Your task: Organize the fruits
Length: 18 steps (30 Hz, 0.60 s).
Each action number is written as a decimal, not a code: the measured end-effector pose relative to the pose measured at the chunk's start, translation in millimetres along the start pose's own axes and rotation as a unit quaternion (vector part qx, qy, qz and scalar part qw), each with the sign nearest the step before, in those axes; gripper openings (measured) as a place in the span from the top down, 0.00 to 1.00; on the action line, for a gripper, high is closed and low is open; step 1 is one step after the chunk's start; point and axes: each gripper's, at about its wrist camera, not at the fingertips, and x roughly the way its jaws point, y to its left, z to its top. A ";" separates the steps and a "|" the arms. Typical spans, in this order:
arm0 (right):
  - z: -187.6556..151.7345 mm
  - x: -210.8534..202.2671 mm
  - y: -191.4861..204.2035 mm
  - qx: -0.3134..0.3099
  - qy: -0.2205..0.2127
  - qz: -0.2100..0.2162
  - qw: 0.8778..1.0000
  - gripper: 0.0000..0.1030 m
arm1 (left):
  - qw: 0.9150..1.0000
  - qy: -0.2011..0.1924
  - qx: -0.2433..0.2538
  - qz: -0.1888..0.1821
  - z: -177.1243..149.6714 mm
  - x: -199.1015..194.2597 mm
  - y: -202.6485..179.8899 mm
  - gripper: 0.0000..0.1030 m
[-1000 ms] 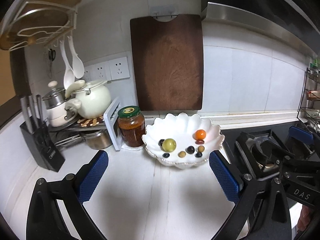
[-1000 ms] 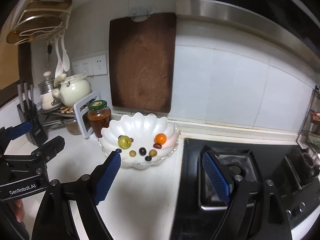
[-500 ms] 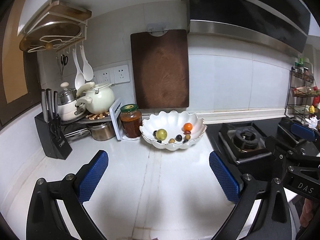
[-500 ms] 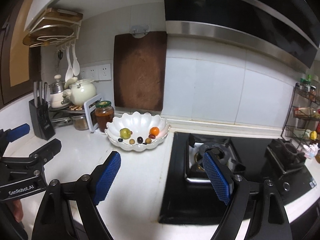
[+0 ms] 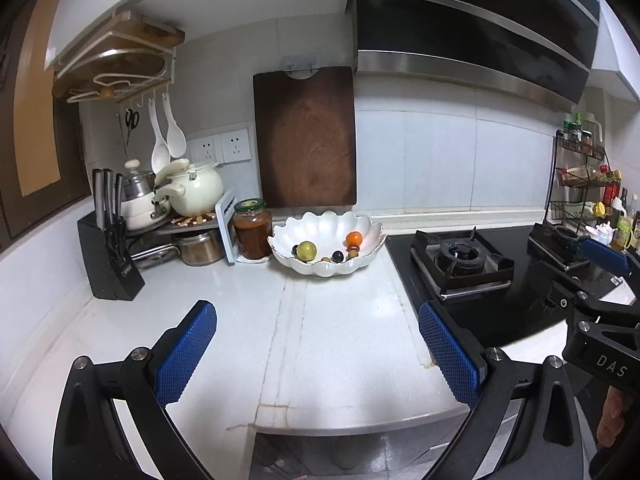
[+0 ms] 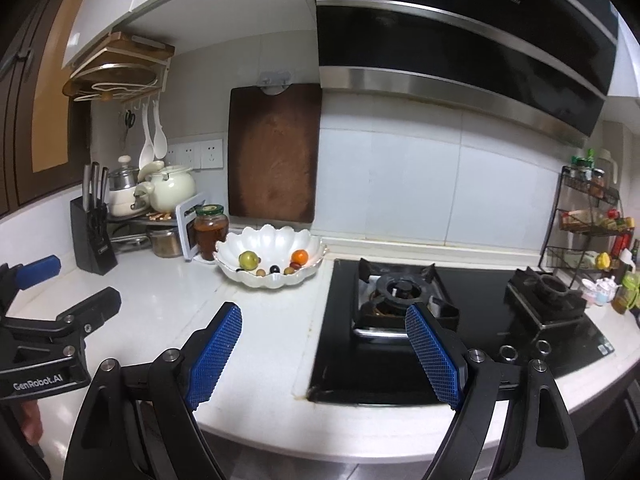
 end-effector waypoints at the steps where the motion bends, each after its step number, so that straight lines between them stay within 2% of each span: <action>1: -1.6 -4.3 0.1 -0.001 0.000 0.000 1.000 0.17 | 1.000 -0.002 0.001 0.000 -1.8 -4.5 -0.7 0.00; 7: -9.3 -21.8 -2.4 0.016 0.007 0.015 1.000 0.17 | 1.000 -0.007 0.001 -0.004 -8.1 -22.5 -0.8 0.00; 18: -21.2 -40.3 6.2 0.014 0.010 0.014 1.000 0.17 | 1.000 -0.012 -0.002 -0.003 -17.2 -38.3 4.6 0.00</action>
